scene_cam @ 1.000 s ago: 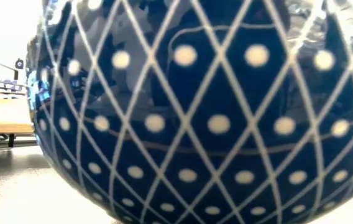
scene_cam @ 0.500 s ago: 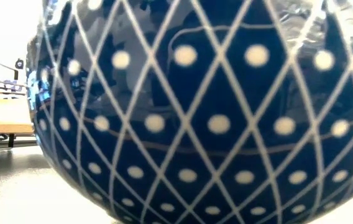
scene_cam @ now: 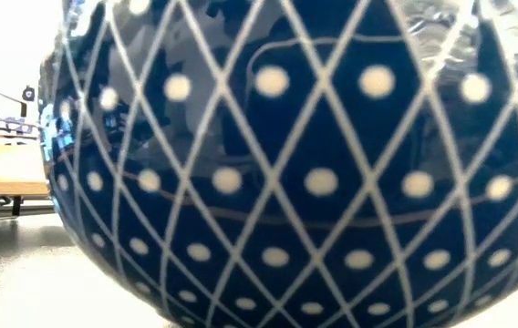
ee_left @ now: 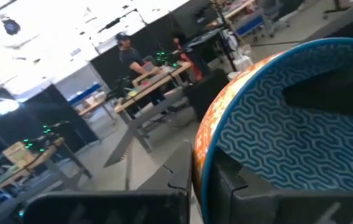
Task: Place and stack bowls onto a shelf
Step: Put the light blue bowl on the shelf
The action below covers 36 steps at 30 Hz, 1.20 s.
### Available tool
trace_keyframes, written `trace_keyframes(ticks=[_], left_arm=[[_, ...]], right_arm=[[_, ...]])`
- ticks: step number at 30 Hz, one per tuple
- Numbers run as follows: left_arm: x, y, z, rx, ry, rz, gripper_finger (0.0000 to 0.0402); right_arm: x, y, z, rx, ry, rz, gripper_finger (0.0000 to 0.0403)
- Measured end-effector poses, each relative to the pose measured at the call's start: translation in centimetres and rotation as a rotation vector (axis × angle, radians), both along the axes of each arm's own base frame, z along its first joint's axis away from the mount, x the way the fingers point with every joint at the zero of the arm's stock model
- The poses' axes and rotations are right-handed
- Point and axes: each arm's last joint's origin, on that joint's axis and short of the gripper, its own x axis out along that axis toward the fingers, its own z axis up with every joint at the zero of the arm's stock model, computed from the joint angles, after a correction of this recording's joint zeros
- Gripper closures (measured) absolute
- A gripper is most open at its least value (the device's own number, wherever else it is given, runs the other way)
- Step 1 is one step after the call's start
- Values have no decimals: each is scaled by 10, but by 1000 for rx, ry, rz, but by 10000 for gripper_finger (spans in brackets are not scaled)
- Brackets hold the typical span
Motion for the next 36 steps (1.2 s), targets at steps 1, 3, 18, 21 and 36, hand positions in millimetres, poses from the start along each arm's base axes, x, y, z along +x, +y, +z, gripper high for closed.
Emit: trace_keyframes(ticks=[1,3,18,21,36], left_arm=[[0,0,1,-3,-6,-3,399],[0,0,1,-17,-27,-10,399],[4,-2,-2,-118,-35,-106,399],[4,-2,-3,-134,-33,-122,398],[7,-4,-7,-288,13,-277,398]], right_arm=[[0,0,0,8,-10,21,286],[0,1,1,22,-11,35,270],[-17,23,4,103,109,100,200],[-25,28,3,125,174,109,193],[-77,32,23,301,323,298,186]])
